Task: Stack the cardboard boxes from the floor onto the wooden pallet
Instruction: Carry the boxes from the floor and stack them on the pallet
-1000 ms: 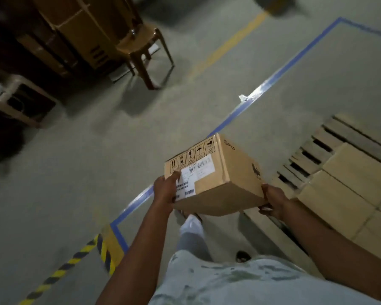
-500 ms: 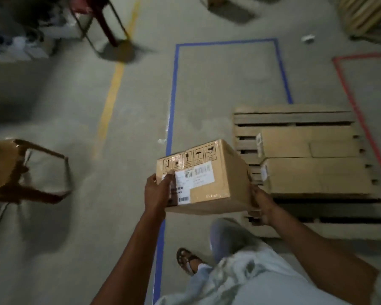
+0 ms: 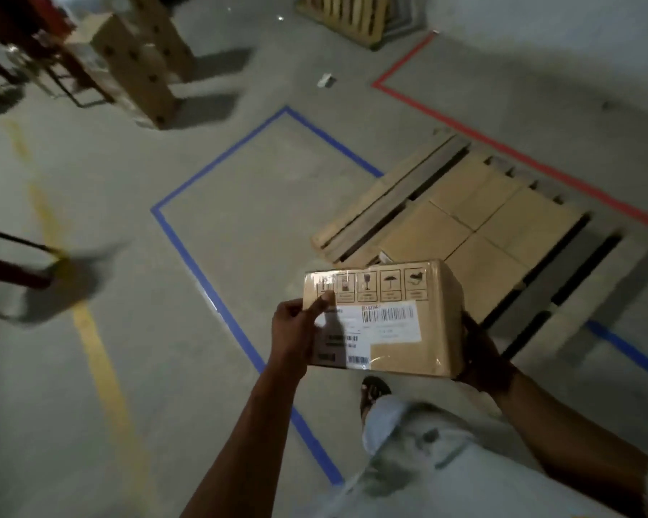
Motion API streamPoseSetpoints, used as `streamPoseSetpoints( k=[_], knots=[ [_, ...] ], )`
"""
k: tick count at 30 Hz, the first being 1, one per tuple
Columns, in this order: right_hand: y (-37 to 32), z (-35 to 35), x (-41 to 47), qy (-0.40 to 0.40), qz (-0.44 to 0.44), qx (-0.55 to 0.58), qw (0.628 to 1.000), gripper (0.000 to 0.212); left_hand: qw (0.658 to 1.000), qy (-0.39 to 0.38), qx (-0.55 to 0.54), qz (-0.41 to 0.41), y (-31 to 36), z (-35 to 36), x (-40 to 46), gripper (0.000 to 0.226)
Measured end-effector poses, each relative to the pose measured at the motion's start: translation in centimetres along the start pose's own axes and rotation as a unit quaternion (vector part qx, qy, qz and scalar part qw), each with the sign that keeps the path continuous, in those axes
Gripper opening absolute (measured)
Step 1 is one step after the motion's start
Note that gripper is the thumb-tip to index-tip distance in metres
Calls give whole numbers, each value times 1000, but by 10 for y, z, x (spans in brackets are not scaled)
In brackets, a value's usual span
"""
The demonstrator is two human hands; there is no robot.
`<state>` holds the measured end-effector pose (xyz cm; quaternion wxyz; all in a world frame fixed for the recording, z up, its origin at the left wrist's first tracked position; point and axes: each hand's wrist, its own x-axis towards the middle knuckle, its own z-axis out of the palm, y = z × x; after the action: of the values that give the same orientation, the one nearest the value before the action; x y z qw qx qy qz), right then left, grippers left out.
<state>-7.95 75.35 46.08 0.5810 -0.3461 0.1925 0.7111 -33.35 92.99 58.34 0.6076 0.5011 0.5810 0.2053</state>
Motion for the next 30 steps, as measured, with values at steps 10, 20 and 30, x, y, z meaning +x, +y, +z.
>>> streamPoseSetpoints(
  k=[10,20,30],
  knots=[
    [-30,89,99,198,-119,122,965,68,995,-95,31,-14,109,-6,196,90],
    [-44,162,191,314,-261,192,892,63,922,-371,99,-43,176,-22,353,33],
    [-91,205,225,207,-361,159,895,59,875,-456,153,55,162,37,448,48]
  ],
)
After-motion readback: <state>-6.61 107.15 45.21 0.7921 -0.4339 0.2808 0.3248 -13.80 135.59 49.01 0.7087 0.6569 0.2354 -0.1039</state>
